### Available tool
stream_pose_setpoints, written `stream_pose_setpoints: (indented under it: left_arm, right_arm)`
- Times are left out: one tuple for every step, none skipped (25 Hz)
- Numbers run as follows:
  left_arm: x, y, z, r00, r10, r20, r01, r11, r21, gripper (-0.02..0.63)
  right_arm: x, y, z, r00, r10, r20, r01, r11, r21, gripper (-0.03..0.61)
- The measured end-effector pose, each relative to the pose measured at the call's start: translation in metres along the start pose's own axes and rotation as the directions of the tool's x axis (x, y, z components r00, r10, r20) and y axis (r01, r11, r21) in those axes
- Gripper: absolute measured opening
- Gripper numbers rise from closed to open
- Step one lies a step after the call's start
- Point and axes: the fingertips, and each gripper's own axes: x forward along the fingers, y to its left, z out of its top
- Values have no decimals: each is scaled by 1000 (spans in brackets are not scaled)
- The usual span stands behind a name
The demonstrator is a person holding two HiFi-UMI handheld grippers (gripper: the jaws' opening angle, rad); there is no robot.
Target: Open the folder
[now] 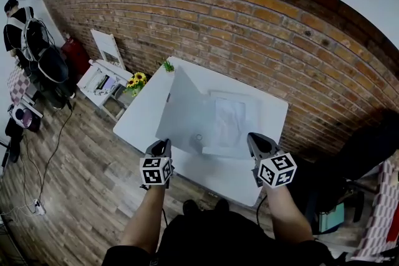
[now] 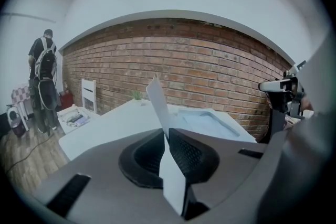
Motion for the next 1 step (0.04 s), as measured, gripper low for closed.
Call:
stream_pose_setpoints:
  left_arm:
    - [0,1,-1,1000,3,0,-3,1000,-6,41]
  right_arm:
    - [0,-1,0,1000,1,-1,-1,1000,-1,14]
